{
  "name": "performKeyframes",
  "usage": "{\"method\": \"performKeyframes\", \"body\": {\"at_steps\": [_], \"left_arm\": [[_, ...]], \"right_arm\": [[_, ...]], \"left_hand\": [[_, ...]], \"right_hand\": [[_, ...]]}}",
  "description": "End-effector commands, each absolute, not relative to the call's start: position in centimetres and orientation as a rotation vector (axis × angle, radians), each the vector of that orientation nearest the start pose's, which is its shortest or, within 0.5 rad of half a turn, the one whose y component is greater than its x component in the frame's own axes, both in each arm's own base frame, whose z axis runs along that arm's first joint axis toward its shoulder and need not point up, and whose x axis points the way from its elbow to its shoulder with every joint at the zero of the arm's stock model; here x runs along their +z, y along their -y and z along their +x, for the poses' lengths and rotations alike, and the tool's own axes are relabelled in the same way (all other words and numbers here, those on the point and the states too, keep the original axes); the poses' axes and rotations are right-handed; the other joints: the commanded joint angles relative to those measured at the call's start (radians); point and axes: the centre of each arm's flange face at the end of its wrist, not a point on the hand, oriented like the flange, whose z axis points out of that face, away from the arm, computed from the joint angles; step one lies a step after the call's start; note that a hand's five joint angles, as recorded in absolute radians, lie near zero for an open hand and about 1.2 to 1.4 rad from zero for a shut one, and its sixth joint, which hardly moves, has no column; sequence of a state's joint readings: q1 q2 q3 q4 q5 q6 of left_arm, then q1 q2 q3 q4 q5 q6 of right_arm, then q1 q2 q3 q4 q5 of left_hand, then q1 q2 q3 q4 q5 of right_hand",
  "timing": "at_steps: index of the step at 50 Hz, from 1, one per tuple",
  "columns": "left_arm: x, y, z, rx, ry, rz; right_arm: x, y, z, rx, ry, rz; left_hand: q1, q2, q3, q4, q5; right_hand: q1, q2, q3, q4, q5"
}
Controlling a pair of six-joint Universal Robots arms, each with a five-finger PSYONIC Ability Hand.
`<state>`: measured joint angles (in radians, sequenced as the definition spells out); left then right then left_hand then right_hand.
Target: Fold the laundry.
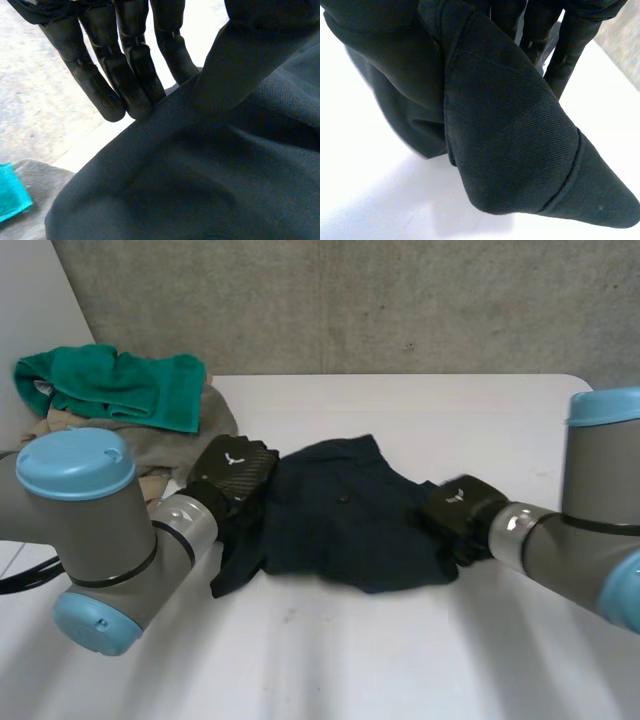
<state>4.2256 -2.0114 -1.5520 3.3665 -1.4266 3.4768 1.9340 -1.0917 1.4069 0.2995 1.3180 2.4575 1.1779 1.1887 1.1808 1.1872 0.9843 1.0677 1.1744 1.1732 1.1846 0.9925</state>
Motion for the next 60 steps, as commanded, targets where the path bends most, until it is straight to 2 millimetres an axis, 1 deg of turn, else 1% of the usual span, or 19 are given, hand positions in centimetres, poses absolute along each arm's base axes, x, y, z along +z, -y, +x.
{"method": "performKeyframes", "body": {"at_steps": [1, 4, 7, 8, 10, 11, 14, 15, 22, 25, 27, 31, 32, 35, 42, 50, 53, 56, 60], "left_arm": [[17.9, 23.9, -30.8, -1.979, -2.393, 1.353], [17.8, 22.8, -31.1, -1.935, -2.408, 1.447], [18.1, 22.0, -31.4, -1.909, -2.409, 1.515], [18.3, 21.9, -31.4, -1.91, -2.407, 1.522], [18.8, 21.8, -31.4, -1.918, -2.403, 1.518], [19.3, 21.9, -31.3, -1.931, -2.396, 1.5], [20.5, 22.1, -31.1, -1.975, -2.365, 1.462], [21.6, 22.5, -31.0, -2.023, -2.333, 1.427], [25.3, 26.1, -29.5, -2.174, -2.226, 1.251], [26.0, 27.4, -29.2, -2.204, -2.207, 1.207], [25.8, 29.1, -29.1, -2.206, -2.204, 1.183], [24.1, 32.6, -28.8, -2.165, -2.224, 1.142], [23.1, 33.6, -28.7, -2.116, -2.258, 1.139], [20.9, 35.0, -28.4, -1.992, -2.349, 1.159], [16.8, 35.7, -28.2, -1.681, -2.542, 1.229], [16.2, 35.8, -29.1, -1.667, -2.571, 1.255], [16.1, 35.8, -29.5, -1.676, -2.563, 1.273], [15.5, 35.9, -29.9, -1.671, -2.565, 1.289], [14.5, 35.6, -30.6, -1.634, -2.585, 1.335]], "right_arm": [[19.8, 21.9, 22.6, -1.066, -2.409, -1.578], [20.5, 20.2, 21.3, -0.931, -2.424, -1.626], [21.3, 19.6, 20.8, -0.924, -2.408, -1.664], [21.6, 19.6, 20.7, -0.943, -2.403, -1.67], [22.2, 19.8, 20.6, -0.999, -2.4, -1.667], [22.9, 20.2, 20.5, -1.084, -2.393, -1.662], [24.5, 21.0, 20.6, -1.255, -2.366, -1.646], [25.5, 21.5, 20.7, -1.354, -2.346, -1.63], [29.8, 23.1, 21.4, -1.671, -2.271, -1.564], [30.4, 24.2, 22.0, -1.72, -2.252, -1.537], [30.3, 25.4, 23.7, -1.757, -2.2, -1.52], [28.6, 27.6, 26.6, -1.775, -2.153, -1.501], [27.9, 28.5, 27.8, -1.79, -2.138, -1.485], [26.1, 30.5, 29.7, -1.823, -2.114, -1.434], [20.7, 34.1, 32.9, -1.855, -2.067, -1.34], [15.7, 35.8, 33.9, -1.796, -2.093, -1.353], [14.6, 36.1, 33.9, -1.776, -2.112, -1.355], [13.8, 36.4, 33.7, -1.76, -2.13, -1.352], [13.9, 36.9, 33.3, -1.758, -2.138, -1.324]], "left_hand": [[0.218, 0.208, 0.215, 0.209, 0.237], [0.218, 0.208, 0.215, 0.209, 0.237], [0.218, 0.208, 0.215, 0.209, 0.237], [0.163, 0.153, 0.161, 0.154, 0.182], [-0.079, -0.09, -0.082, -0.089, -0.06], [-0.427, -0.437, -0.43, -0.436, -0.408], [-0.778, -0.789, -0.781, -0.788, -0.759], [-0.902, -0.912, -0.904, -0.911, -0.883], [-0.926, -0.937, -0.929, -0.936, -0.907], [-0.923, -0.934, -0.926, -0.933, -0.904], [-0.923, -0.934, -0.926, -0.933, -0.904], [-0.92, -0.931, -0.923, -0.93, -0.901], [-0.915, -0.925, -0.918, -0.924, -0.896], [-0.915, -0.925, -0.917, -0.924, -0.896], [-0.859, -0.87, -0.862, -0.868, -0.84], [-0.753, -0.764, -0.756, -0.762, -0.734], [-0.703, -0.714, -0.706, -0.713, -0.684], [-0.615, -0.626, -0.618, -0.625, -0.596], [-0.457, -0.468, -0.46, -0.466, -0.438]], "right_hand": [[0.329, 0.222, 0.223, 0.212, 0.229], [0.329, 0.222, 0.223, 0.212, 0.229], [0.329, 0.222, 0.223, 0.212, 0.229], [0.099, -0.008, -0.007, -0.018, -0.001], [-0.316, -0.423, -0.421, -0.433, -0.415], [-0.463, -0.57, -0.569, -0.58, -0.562], [-0.637, -0.744, -0.742, -0.754, -0.736], [-0.719, -0.826, -0.825, -0.836, -0.818], [-0.779, -0.885, -0.884, -0.895, -0.878], [-0.779, -0.885, -0.884, -0.895, -0.878], [-0.776, -0.882, -0.881, -0.893, -0.875], [-0.773, -0.879, -0.878, -0.89, -0.872], [-0.773, -0.879, -0.878, -0.89, -0.872], [-0.761, -0.868, -0.867, -0.878, -0.86], [-0.703, -0.809, -0.808, -0.819, -0.802], [-0.697, -0.803, -0.802, -0.813, -0.796], [-0.658, -0.765, -0.764, -0.775, -0.758], [-0.518, -0.625, -0.623, -0.635, -0.617], [-0.198, -0.305, -0.304, -0.315, -0.298]]}}
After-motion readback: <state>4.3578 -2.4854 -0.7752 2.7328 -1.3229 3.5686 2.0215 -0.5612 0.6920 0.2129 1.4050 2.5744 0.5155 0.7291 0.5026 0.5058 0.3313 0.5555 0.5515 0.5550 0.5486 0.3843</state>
